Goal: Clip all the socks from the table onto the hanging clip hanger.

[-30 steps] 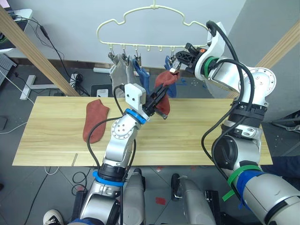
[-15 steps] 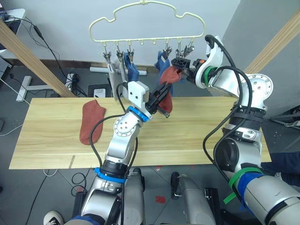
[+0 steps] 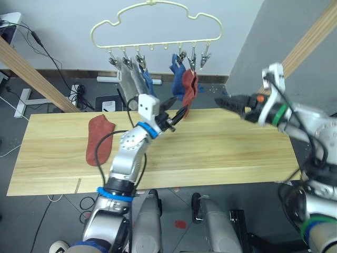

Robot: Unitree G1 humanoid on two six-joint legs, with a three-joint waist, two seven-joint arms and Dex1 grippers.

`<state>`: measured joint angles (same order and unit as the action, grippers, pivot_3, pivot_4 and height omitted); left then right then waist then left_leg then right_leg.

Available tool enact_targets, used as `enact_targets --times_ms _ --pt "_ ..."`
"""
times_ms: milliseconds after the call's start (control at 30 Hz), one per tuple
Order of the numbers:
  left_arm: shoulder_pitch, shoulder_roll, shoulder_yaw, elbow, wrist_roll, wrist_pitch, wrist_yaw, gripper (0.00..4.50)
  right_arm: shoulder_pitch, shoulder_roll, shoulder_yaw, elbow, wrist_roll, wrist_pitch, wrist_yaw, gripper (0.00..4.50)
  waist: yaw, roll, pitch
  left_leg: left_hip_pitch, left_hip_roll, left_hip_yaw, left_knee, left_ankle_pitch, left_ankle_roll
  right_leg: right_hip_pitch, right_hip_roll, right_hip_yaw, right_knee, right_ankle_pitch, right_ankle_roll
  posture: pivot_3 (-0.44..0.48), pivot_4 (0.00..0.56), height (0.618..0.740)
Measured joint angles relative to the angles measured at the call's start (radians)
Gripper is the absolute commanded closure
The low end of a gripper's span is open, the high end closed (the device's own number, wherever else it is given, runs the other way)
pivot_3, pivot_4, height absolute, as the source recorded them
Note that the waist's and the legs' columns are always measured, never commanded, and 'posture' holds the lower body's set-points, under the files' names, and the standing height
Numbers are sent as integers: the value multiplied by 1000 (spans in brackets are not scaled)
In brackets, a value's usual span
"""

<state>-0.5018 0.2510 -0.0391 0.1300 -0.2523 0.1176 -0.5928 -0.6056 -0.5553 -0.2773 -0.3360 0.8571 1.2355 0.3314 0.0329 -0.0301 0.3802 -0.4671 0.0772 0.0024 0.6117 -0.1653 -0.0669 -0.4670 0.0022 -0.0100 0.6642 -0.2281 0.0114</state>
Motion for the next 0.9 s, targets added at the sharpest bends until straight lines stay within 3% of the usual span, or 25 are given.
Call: enact_targets --times_ms 133,267,533,700,900 --pt "143 164 81 -55 -69 157 -74 31 244 -22 72 -106 -174 -226 11 0 -13 0 0 2 4 0 0 0 0 0 4 0 1 0 0 133 381 740" --pt "278 296 165 -156 -126 307 -107 31 446 -52 132 -132 -381 -479 16 0 -5 1 0 3 3 0 1 2 -2 1 3 1 0 0 1 146 378 740" --pt "466 396 273 -250 -60 314 -29 31 692 -27 153 -149 -590 -682 -32 0 4 1 0 7 3 1 1 2 -2 6 0 1 -3 0 1 184 366 740" --pt "503 422 355 -251 -84 266 -76 31 734 0 149 -150 -604 -725 -26 0 15 1 0 7 3 1 0 2 -2 6 0 1 -3 -1 0 192 365 740" --pt "517 419 364 -246 -83 242 -66 31 712 5 149 -150 -615 -727 -19 0 25 1 0 7 2 2 0 2 -2 6 -1 1 -4 0 1 189 365 740"
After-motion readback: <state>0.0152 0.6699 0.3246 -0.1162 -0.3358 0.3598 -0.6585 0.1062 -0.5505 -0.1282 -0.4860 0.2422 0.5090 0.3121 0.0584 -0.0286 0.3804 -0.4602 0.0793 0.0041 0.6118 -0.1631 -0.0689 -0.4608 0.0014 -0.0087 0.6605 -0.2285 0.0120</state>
